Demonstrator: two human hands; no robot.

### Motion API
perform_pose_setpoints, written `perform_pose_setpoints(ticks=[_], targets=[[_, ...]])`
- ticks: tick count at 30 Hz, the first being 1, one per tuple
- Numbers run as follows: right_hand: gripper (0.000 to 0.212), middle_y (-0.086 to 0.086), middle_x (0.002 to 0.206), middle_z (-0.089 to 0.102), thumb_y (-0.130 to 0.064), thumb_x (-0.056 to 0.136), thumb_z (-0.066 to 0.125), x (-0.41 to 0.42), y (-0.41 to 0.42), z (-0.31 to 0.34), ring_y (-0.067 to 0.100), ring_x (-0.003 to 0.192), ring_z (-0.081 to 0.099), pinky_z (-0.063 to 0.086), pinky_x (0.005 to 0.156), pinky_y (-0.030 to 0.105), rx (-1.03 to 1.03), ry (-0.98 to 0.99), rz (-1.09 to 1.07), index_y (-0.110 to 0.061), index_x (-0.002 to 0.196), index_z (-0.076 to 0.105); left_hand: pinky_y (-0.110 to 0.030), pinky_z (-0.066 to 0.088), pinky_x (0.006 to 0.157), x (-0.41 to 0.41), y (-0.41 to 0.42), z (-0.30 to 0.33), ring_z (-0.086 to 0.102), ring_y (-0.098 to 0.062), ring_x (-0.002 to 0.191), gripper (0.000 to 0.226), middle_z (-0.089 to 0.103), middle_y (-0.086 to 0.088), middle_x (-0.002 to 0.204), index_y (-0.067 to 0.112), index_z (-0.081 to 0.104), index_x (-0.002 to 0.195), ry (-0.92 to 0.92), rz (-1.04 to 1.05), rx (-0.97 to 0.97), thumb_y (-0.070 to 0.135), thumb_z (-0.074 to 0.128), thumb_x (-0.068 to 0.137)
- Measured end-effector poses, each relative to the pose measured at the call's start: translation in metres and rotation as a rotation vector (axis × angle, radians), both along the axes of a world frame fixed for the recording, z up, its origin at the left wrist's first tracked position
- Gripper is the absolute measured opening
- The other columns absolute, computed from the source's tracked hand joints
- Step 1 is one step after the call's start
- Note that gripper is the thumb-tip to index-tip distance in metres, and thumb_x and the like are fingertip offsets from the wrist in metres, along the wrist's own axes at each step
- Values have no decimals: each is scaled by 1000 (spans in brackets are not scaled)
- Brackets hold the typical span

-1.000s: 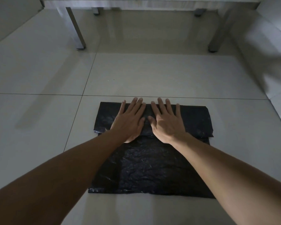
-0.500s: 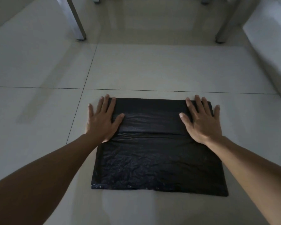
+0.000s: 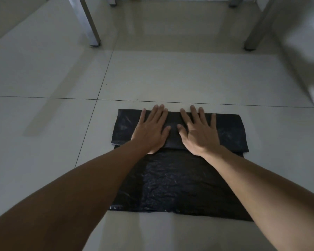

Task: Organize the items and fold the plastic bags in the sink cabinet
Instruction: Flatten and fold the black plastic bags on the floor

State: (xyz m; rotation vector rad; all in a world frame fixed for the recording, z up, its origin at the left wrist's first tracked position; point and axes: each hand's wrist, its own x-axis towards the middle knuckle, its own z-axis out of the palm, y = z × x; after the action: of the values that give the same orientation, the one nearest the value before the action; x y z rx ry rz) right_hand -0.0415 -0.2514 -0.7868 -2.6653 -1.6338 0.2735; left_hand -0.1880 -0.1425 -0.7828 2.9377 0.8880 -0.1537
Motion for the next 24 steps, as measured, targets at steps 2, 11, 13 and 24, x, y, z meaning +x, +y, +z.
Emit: perform_pose_setpoints(ticks=[2, 11, 13, 24], targets=[[70, 3, 164, -5, -68, 93, 3, 13, -8, -2, 27, 151, -6, -4, 119, 57, -14, -15, -16, -35, 155, 0, -47, -4, 120, -10, 7, -6, -13, -19, 148, 70, -11, -5, 161, 15, -6, 153, 13, 23, 7, 56, 6, 98], [70, -3, 164, -10, -68, 93, 4, 81, -70, 5, 24, 150, -9, -3, 118, 59, -102, -3, -210, -37, 154, -8, -49, -6, 119, -65, 45, -8, -10, -18, 148, 85, -8, -1, 162, 21, -2, 154, -25, 219, -51, 70, 0, 85], [67, -3, 164, -8, -63, 96, 14, 86, -71, 9, 25, 150, -10, -3, 119, 57, -96, 46, -208, -34, 155, -2, -47, -3, 120, -72, 52, -2, -4, -19, 149, 81, -1, -3, 162, 18, 3, 154, -69, 236, -109, 66, 11, 90], [39, 1, 117, 62, -36, 78, 78, 104, -22, 67, 25, 115, 51, 28, 99, 40, -93, 112, -160, -24, 111, 63, -44, 33, 101, -30, 82, 55, 39, -29, 120, 42, 55, -11, 118, 14, 62, 117, 9, 227, -120, 32, 73, 81]])
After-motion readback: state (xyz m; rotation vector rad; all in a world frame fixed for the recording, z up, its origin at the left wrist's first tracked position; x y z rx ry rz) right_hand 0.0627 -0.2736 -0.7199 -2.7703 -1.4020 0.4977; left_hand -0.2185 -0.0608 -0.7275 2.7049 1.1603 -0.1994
